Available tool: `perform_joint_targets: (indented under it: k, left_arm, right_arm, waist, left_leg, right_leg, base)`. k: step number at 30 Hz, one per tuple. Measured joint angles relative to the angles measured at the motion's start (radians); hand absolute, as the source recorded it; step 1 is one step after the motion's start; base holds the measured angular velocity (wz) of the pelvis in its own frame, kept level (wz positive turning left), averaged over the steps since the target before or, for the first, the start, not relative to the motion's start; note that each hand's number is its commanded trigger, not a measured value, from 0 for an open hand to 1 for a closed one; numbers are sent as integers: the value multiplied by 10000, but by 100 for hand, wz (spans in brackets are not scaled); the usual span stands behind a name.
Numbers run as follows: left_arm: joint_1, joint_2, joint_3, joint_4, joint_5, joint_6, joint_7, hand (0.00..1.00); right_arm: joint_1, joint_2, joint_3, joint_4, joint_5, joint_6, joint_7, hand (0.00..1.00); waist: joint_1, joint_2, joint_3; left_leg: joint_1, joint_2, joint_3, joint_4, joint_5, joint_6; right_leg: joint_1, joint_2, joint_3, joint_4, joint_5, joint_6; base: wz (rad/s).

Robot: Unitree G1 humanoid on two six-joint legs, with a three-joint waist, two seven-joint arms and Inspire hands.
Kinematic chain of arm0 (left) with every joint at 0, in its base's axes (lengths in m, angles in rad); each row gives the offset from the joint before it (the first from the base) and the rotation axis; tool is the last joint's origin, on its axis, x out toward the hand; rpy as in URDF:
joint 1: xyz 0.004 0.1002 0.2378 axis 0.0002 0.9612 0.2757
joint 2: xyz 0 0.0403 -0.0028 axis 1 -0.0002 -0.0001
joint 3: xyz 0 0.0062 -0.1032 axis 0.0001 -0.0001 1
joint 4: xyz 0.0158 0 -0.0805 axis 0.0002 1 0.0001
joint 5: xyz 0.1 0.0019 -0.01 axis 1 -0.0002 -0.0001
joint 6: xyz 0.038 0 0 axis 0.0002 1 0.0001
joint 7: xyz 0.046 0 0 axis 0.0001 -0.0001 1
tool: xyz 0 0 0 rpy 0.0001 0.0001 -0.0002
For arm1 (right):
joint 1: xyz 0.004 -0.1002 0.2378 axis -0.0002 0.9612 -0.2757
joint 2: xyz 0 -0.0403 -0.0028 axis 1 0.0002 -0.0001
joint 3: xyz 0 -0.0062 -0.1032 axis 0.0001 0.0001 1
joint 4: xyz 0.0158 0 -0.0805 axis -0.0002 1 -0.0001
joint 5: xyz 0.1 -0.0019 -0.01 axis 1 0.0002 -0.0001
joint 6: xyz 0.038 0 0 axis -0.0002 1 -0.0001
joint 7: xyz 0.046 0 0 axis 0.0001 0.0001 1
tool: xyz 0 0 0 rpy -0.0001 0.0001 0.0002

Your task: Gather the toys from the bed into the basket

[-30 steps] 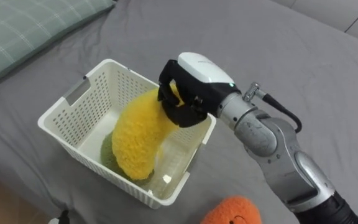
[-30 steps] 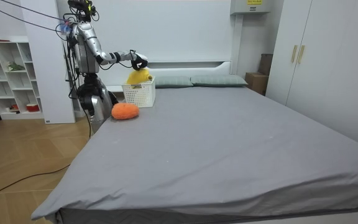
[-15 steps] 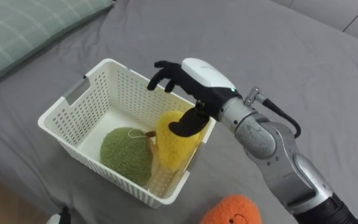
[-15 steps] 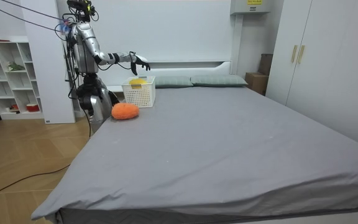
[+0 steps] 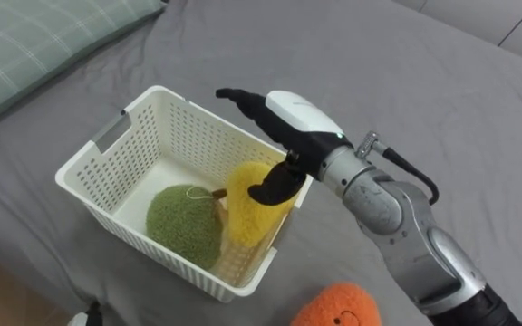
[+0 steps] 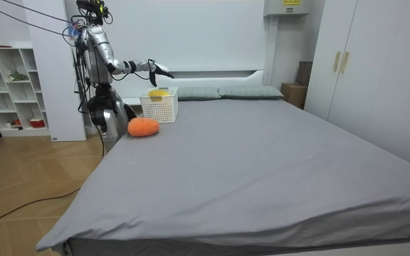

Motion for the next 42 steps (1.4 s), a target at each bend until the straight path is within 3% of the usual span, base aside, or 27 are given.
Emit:
perform_joint_targets:
  k: [8, 16, 19, 23, 27, 31, 37, 42]
  left_arm:
    - [148, -151, 41, 25, -198, 9, 206, 0]
    - [384, -301, 515, 164, -192, 9, 414, 0]
    - [435, -301, 633, 249, -195, 6, 473, 0]
    - [524, -319, 668, 247, -203, 6, 502, 0]
    - [707, -338, 724, 247, -225, 13, 559, 0]
    - [883, -409, 732, 256, -242, 32, 587, 0]
    - [1097, -432, 618, 252, -238, 59, 668, 0]
    - [1197, -439, 595, 246, -239, 59, 819, 0]
  right_arm:
    - [610, -6, -280, 62, 429, -90, -340, 0]
    - [2083, -72, -1793, 76, 1146, -462, -1022, 0]
    - [2092, -68, -2279, 111, 1302, -478, -1365, 0]
    - [2114, -36, -2768, 113, 1805, -643, -1690, 0]
    - [2657, -18, -2886, 104, 2198, -829, -1911, 0]
    - [3154, 5, -2943, 147, 2223, -837, -1980, 0]
    - [3371, 78, -3351, 1134, 2252, -842, -2119, 0]
    - [3562, 206, -3549, 1446, 2457, -845, -2123, 0]
  waist:
    - [-329, 157, 47]
    - [-971, 348, -40]
    - [-1261, 361, -39]
    - [-1343, 404, -30]
    - [-1583, 458, -81]
    - [-1868, 665, -146]
    - [-2156, 944, -165]
    - [-2311, 936, -168]
  left_leg:
    - [173, 12, 253, -21, -3, 4]
    - [338, 20, 336, 3, -4, 5]
    - [332, 29, 341, -9, -4, 4]
    - [383, 63, 529, 33, -5, 4]
    - [435, 76, 597, 36, -31, 31]
    - [481, 76, 652, 35, -34, 36]
    - [531, 109, 830, 2, -41, 38]
    - [651, 110, 913, 25, -41, 38]
  right_leg:
    - [143, 14, 363, 3, -1, 3]
    - [259, 14, 503, 56, 0, 3]
    - [259, 26, 529, 73, 2, 0]
    - [208, 46, 705, 131, 4, -3]
    - [230, 39, 761, 160, 5, 1]
    - [238, 34, 808, 179, 8, 4]
    - [250, 58, 970, 179, 14, -6]
    - [248, 63, 1069, 180, 14, -6]
  base:
    - [-9]
    - [-3]
    - [0]
    - [-9]
    - [-4]
    - [-2]
    - [-8]
    - [-5]
